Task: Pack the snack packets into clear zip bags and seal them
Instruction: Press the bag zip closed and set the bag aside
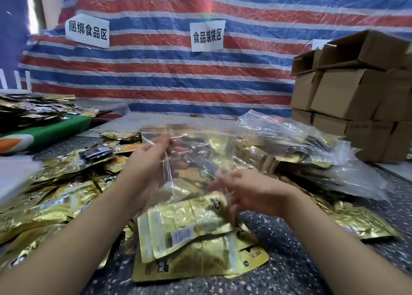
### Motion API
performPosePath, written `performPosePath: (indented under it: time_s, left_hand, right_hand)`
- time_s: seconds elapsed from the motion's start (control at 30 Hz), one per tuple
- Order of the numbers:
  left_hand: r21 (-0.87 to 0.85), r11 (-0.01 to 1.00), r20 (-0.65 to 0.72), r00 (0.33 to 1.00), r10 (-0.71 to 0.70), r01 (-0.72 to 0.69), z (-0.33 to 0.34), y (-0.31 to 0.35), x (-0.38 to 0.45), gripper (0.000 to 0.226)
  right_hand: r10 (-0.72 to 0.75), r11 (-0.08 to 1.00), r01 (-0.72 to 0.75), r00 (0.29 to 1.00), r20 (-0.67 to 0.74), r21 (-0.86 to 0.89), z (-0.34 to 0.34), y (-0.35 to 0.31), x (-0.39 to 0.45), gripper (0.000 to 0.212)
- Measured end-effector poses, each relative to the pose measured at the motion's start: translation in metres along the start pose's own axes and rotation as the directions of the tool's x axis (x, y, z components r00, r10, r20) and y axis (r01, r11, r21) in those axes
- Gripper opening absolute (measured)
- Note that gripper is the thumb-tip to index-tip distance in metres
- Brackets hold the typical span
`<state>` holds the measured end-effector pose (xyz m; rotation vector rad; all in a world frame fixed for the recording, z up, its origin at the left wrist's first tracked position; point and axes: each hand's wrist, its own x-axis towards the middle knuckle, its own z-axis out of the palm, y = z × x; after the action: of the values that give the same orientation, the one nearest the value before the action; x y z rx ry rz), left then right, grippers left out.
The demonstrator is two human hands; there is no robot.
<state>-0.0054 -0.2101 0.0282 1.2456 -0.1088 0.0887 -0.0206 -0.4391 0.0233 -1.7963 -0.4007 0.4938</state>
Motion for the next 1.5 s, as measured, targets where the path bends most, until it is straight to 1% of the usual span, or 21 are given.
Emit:
performPosePath:
  time_s: [0.07, 0.1, 0.13, 0.17, 0.23, 0.33, 0.4, 0.43, 0.47, 0.5, 0.57, 0.6, 0.63, 0.8, 0.9, 1.0, 1.1, 1.27, 1.33, 1.4, 1.5]
  left_hand:
    - [-0.033, 0.999, -0.026, 1.000, -0.002, 0.001, 0.001, 0.002, 0.001, 0.032]
    - [-0.044, 0.999, -0.023, 1.000, 0.003, -0.004, 0.001, 0.003, 0.001, 0.036]
    - [-0.051, 0.999, -0.009, 1.000, 0.014, -0.014, 0.002, 0.003, 0.000, 0.043]
    - [-0.049, 0.998, 0.005, 1.000, 0.030, -0.030, 0.002, 0.003, 0.000, 0.052]
    - [-0.041, 0.997, 0.004, 0.997, 0.073, -0.072, 0.002, 0.003, -0.002, 0.062]
    - [-0.055, 0.994, -0.053, 0.995, 0.090, -0.093, 0.001, 0.003, -0.005, 0.065]
    - [-0.052, 0.996, -0.062, 0.996, 0.070, -0.073, 0.000, 0.003, -0.005, 0.060]
    - [-0.040, 0.997, -0.058, 0.996, 0.065, -0.067, 0.000, 0.002, -0.006, 0.059]
    - [-0.028, 0.998, -0.053, 0.997, 0.061, -0.063, 0.000, 0.001, -0.006, 0.058]
    - [-0.018, 0.998, -0.051, 0.997, 0.058, -0.059, 0.000, 0.001, -0.006, 0.058]
    - [-0.006, 0.999, -0.052, 0.998, 0.047, -0.047, -0.001, -0.001, -0.005, 0.057]
    - [0.000, 0.999, -0.054, 0.998, 0.041, -0.041, -0.001, -0.001, -0.004, 0.057]
    - [0.004, 0.999, -0.057, 0.998, 0.035, -0.035, 0.000, -0.001, -0.004, 0.057]
    - [0.089, 0.996, -0.064, 0.997, 0.031, -0.025, 0.002, -0.002, -0.003, 0.048]
    - [0.308, 0.948, -0.027, 0.995, 0.099, -0.085, 0.004, -0.007, -0.005, 0.037]
    - [0.455, 0.877, 0.073, 0.988, 0.133, -0.152, 0.009, -0.014, -0.010, 0.030]
    - [0.573, 0.791, 0.178, 0.975, 0.136, -0.215, 0.014, -0.019, -0.015, 0.027]
    - [0.633, 0.727, 0.241, 0.960, 0.143, -0.267, 0.016, -0.023, -0.018, 0.026]
    - [0.634, 0.724, 0.246, 0.958, 0.146, -0.272, 0.016, -0.022, -0.018, 0.027]
    - [0.639, 0.714, 0.251, 0.955, 0.155, -0.284, 0.016, -0.022, -0.018, 0.027]
    - [0.658, 0.689, 0.255, 0.951, 0.174, -0.303, 0.015, -0.023, -0.017, 0.027]
  right_hand:
    - [-0.035, 0.988, 0.045, 0.997, 0.071, -0.144, 0.009, 0.002, 0.000, 0.029]
    - [-0.071, 0.985, 0.082, 0.995, 0.074, -0.150, 0.014, 0.001, 0.001, 0.015]
    - [-0.098, 0.985, 0.104, 0.994, 0.049, -0.137, 0.017, -0.001, 0.002, 0.020]
    - [-0.106, 0.988, 0.106, 0.994, -0.001, -0.111, 0.018, -0.004, 0.003, 0.025]
    - [-0.096, 0.995, 0.090, 0.983, -0.156, -0.043, 0.012, -0.011, 0.000, 0.017]
    - [-0.044, 0.983, 0.116, 0.902, -0.430, 0.144, -0.021, -0.020, -0.010, 0.010]
    - [0.023, 0.943, 0.182, 0.799, -0.601, 0.278, -0.046, -0.022, -0.017, 0.008]
    - [0.068, 0.925, 0.215, 0.715, -0.696, 0.312, -0.058, -0.021, -0.019, 0.006]
    - [0.105, 0.934, 0.219, 0.586, -0.803, 0.281, -0.070, -0.016, -0.021, 0.007]
    - [0.115, 0.963, 0.175, 0.416, -0.902, 0.204, -0.079, -0.008, -0.022, 0.007]
    - [0.039, 0.998, 0.051, 0.087, -0.996, 0.043, -0.092, 0.009, -0.024, 0.012]
    - [-0.002, 1.000, 0.020, 0.003, -1.000, -0.002, -0.096, 0.016, -0.024, 0.015]
    - [-0.033, 0.999, 0.002, -0.033, -0.999, -0.033, -0.098, 0.020, -0.025, 0.014]
    - [-0.125, 0.991, -0.065, -0.070, -0.990, -0.121, -0.102, 0.025, -0.019, 0.006]
    - [-0.137, 0.990, -0.040, -0.129, -0.982, -0.133, -0.096, 0.022, -0.019, 0.025]
    - [-0.232, 0.972, -0.082, -0.206, -0.951, -0.219, -0.094, 0.018, -0.024, 0.046]
    - [-0.392, 0.914, -0.188, -0.198, -0.898, -0.358, -0.089, 0.017, -0.025, 0.037]
    - [-0.744, 0.633, -0.336, -0.018, -0.668, -0.697, -0.073, 0.016, -0.016, 0.022]
    - [-0.823, 0.521, -0.316, 0.059, -0.565, -0.793, -0.064, 0.013, -0.011, 0.016]
    - [-0.831, 0.482, -0.217, 0.193, -0.522, -0.849, -0.053, 0.011, -0.004, 0.010]
    - [-0.635, 0.535, -0.246, 0.513, -0.577, -0.808, -0.043, 0.016, 0.006, 0.010]
